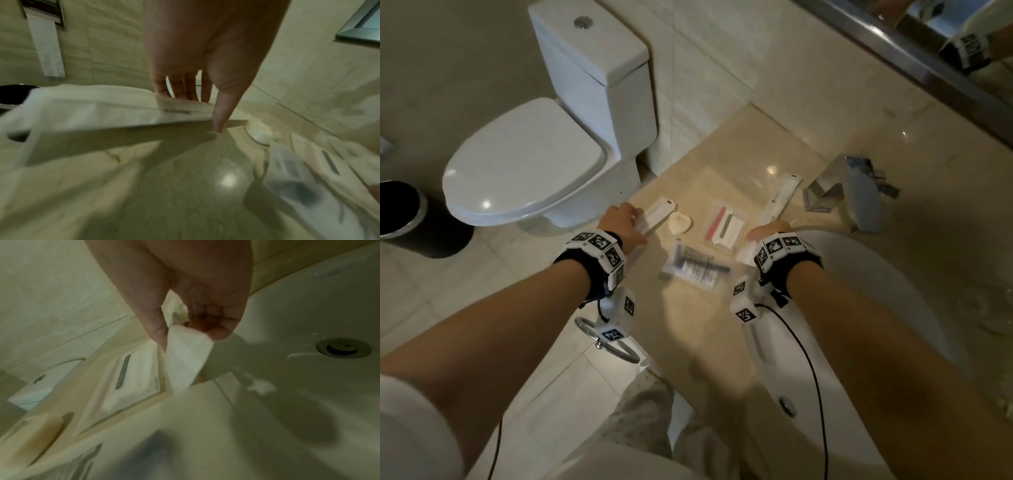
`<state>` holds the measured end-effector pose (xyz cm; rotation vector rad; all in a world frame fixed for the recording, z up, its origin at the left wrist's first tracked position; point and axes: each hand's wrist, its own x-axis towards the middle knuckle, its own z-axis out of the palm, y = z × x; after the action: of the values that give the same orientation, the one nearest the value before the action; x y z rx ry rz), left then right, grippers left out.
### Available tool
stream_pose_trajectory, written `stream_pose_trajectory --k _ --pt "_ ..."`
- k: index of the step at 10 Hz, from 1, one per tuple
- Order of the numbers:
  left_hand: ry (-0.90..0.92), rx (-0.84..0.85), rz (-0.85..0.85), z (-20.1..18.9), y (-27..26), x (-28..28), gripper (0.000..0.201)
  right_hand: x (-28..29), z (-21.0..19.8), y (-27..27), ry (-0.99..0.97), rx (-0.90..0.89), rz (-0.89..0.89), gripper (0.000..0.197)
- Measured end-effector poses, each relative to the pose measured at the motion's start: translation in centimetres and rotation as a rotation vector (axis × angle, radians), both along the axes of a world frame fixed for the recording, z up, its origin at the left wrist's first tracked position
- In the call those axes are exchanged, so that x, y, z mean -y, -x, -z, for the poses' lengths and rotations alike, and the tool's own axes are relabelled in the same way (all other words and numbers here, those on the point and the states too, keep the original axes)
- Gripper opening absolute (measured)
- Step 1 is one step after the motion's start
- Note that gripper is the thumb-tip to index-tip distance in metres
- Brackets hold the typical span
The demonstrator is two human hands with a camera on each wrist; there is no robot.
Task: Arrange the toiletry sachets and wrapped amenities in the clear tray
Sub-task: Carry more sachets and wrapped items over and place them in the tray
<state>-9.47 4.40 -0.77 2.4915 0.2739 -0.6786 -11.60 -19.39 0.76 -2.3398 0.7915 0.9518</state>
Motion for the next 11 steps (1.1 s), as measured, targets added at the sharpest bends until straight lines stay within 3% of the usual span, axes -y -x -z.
stream_pose_trajectory --k 1,2,3,4,5,6,7,8,9,10,11 --pt "0.003 -0.033 0.018 0.3 0.2 -0.1 0.061 0.9 1.2 -0.7 0.093 0.052 0.066 0.031" --pt "-0.046 -0.020 0.053 -0.3 0.0 -0.1 0.044 1.1 1.5 -0.6 -0.018 0.239 0.291 0.040" --pt "-0.088 0.023 0.100 -1.4 -0.5 0.1 0.029 1.0 1.6 -0.9 -0.033 0.340 0.268 0.026" --pt "-0.021 0.084 0.049 -3.1 -0.9 0.5 0.012 1.5 1.4 -1.4 -0.122 0.455 0.313 0.010" --pt "0.081 0.152 0.013 -5.8 -1.6 1.9 0.010 1.8 -1.3 -0.8 -0.165 0.577 0.341 0.019" --pt "0.218 0.205 -0.003 -8.4 -2.5 4.0 0.056 2.5 -4.5 0.1 -0.237 0.706 0.293 0.031" --pt "0.307 0.287 0.051 -11.3 -2.7 7.1 0.083 3.8 -6.5 0.6 -0.306 0.830 0.290 0.033" --pt "0.410 0.348 0.120 -12.7 -2.6 10.5 0.060 5.4 -8.6 1.8 -0.374 0.937 0.301 0.026" --pt "0.546 0.321 0.125 -13.5 -1.9 14.4 0.030 8.5 -10.2 3.7 -0.419 0.976 0.308 0.031" --pt "0.691 0.255 0.093 -14.5 -0.7 17.8 0.032 11.3 -11.4 6.0 -0.477 0.992 0.360 0.033" --pt "0.766 0.167 0.115 -15.8 1.0 21.7 0.049 14.8 -12.4 9.4 -0.502 1.027 0.395 0.033"
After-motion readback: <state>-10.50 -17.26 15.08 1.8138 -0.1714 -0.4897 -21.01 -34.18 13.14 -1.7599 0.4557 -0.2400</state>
